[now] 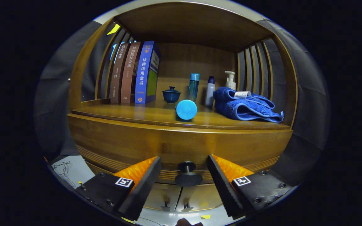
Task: Pull open the drawer, take out the items inside it, and place them on the countertop above the cabinet.
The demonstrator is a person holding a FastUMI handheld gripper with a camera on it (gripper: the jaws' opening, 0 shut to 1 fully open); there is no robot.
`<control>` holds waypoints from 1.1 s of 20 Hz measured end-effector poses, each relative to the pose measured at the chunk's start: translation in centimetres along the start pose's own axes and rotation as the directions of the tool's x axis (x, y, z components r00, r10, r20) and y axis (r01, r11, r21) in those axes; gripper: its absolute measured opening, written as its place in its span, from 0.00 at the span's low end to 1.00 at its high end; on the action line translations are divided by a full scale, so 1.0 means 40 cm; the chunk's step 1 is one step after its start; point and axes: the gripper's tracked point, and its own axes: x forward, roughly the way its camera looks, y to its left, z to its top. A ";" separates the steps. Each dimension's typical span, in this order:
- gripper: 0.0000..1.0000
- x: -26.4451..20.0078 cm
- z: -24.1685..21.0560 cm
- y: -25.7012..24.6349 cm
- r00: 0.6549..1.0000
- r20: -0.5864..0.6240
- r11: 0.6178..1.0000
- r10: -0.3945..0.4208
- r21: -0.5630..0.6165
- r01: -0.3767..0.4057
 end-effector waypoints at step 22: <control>0.99 -0.336 0.470 0.015 0.980 0.192 0.997 0.059 0.042 -0.069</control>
